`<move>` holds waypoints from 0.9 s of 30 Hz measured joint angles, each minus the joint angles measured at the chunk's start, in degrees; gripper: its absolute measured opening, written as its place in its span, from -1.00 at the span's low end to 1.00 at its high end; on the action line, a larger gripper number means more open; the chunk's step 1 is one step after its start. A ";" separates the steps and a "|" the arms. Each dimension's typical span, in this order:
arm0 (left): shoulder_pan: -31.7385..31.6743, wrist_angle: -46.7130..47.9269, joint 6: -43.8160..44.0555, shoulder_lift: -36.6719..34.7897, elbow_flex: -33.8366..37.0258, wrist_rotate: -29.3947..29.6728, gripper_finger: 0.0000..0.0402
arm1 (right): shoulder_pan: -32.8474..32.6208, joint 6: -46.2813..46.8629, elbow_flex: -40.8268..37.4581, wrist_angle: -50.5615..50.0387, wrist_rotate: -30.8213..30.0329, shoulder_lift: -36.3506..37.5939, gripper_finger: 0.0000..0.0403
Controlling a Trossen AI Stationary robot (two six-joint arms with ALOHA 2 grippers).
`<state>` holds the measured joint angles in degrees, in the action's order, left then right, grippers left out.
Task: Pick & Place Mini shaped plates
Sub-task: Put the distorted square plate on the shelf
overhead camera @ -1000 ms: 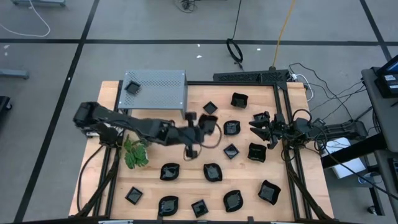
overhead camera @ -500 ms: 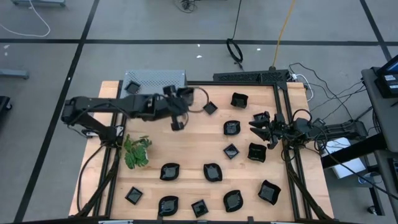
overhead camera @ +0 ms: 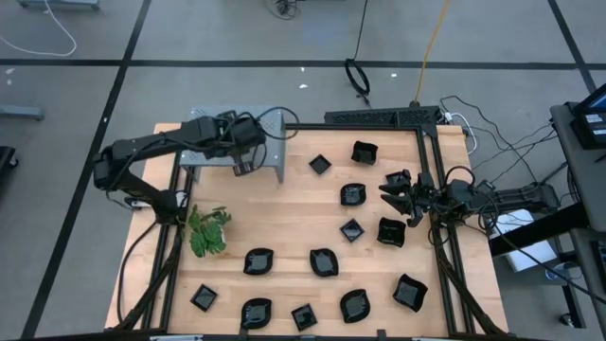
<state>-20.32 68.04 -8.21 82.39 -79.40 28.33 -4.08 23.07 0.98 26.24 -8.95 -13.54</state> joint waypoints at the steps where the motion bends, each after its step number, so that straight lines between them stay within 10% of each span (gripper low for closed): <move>1: -0.88 0.70 0.41 0.00 0.00 -0.02 -0.96 | 0.00 0.01 0.01 0.02 0.00 0.00 -0.29; 27: -11.97 -1.37 0.91 0.02 5.60 -7.49 -0.88 | 0.00 0.02 0.01 0.00 -0.02 0.00 -0.29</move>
<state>-32.29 66.67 -7.30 82.41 -73.80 20.84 -4.08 23.09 0.99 26.24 -8.97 -13.54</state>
